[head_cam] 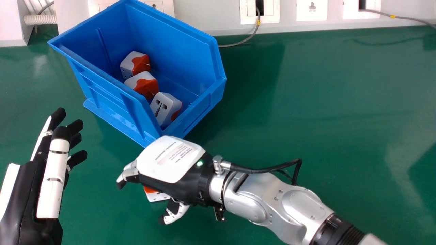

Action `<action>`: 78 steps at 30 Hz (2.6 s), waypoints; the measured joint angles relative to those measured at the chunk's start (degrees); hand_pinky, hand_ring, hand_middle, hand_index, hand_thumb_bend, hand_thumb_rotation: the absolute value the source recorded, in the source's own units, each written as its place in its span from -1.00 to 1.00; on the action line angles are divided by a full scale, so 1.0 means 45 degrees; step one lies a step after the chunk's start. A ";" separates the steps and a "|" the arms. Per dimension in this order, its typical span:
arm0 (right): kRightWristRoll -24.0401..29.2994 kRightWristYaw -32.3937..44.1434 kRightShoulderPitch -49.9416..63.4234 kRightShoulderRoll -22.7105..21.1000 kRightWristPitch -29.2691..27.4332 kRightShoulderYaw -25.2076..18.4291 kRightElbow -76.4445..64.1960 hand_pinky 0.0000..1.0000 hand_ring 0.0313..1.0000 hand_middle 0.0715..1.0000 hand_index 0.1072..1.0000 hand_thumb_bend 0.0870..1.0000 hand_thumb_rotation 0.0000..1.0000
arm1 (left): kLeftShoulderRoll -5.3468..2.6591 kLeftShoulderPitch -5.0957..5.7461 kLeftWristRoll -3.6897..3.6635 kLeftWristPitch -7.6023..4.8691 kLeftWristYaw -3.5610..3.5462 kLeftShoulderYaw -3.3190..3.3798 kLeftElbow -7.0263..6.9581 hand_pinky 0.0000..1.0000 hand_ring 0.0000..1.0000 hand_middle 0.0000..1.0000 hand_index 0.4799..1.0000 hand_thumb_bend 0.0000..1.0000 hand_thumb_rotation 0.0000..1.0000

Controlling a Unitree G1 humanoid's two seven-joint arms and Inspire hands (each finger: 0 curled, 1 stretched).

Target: Pick all objects and put in blue box

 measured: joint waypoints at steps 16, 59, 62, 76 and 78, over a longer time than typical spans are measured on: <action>0.0023 0.0360 -0.0192 -0.0143 -0.0182 0.0155 -0.0247 0.08 0.28 0.32 0.08 0.13 -0.96 | 0.0002 0.0012 -0.0002 0.0012 0.0003 0.0007 -0.0023 0.71 0.83 0.81 0.81 -0.05 1.00; 0.0963 0.0920 0.0407 -0.0337 0.0027 -0.0252 -0.0863 -0.05 0.48 0.50 -0.13 -0.15 -0.94 | 0.0108 -0.0234 0.0022 0.0366 -0.0211 0.0139 -0.0231 0.71 0.82 0.79 0.77 0.01 0.98; 0.0932 0.0884 0.0503 -0.0399 0.0044 -0.0263 -0.0986 -0.07 0.52 0.53 -0.13 -0.16 -0.96 | 0.0109 -0.0282 0.0027 0.0370 -0.0211 0.0139 -0.0227 0.71 0.82 0.79 0.77 0.01 0.98; 0.1039 0.1906 0.0519 -0.0767 0.0056 -0.0636 -0.1621 -0.10 0.62 0.63 -0.13 -0.18 -1.00 | 0.0127 -0.0401 0.0044 0.0372 -0.0239 0.0204 -0.0173 0.70 0.82 0.79 0.79 0.01 0.99; 0.1055 0.2100 0.0522 -0.0819 0.0083 -0.0698 -0.1738 -0.10 0.63 0.64 0.00 -0.20 -1.00 | 0.0127 -0.0418 0.0041 0.0373 -0.0246 0.0218 -0.0147 0.70 0.82 0.79 0.79 0.01 0.98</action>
